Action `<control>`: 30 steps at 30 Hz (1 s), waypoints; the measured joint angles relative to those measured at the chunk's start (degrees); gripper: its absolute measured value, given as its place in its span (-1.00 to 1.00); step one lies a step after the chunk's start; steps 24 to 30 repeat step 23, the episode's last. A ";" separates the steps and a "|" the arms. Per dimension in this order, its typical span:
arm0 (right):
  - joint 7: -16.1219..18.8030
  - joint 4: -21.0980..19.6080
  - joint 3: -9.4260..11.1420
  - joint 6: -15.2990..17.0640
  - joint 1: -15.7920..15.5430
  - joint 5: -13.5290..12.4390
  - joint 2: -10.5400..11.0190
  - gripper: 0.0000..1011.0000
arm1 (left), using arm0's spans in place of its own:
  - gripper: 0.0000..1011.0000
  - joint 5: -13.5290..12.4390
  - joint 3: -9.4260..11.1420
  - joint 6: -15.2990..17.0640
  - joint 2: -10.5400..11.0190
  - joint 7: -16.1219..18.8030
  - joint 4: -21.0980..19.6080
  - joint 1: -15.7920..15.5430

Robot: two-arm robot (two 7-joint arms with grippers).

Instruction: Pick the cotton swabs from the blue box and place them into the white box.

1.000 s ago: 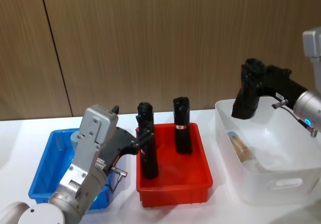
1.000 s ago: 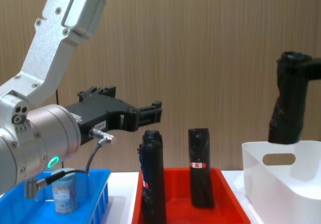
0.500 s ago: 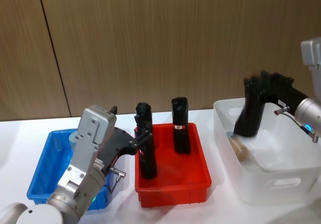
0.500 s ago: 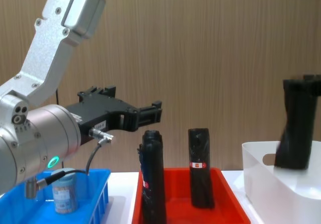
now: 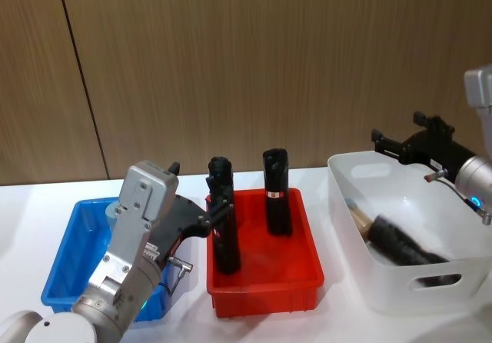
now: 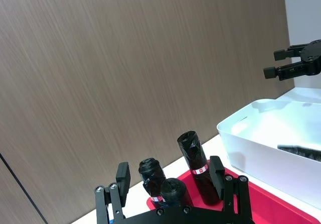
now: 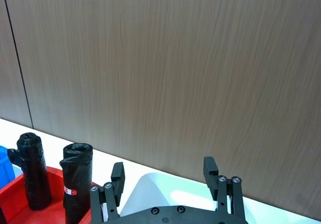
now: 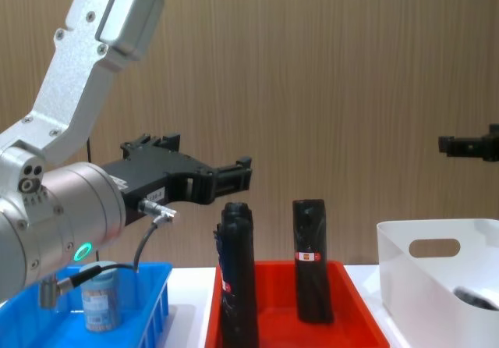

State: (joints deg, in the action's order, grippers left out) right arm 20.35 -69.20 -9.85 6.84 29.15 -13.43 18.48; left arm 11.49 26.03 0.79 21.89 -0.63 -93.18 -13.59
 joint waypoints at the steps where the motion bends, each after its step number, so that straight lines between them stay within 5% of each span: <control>1: -0.01 -0.01 0.00 0.00 -0.03 0.00 0.02 0.97 | 0.98 0.00 0.00 0.00 0.00 0.00 0.00 0.00; 30: -0.22 -0.32 0.10 -0.03 -0.51 -0.11 0.22 0.98 | 0.98 0.00 0.00 0.00 0.00 0.00 0.00 0.00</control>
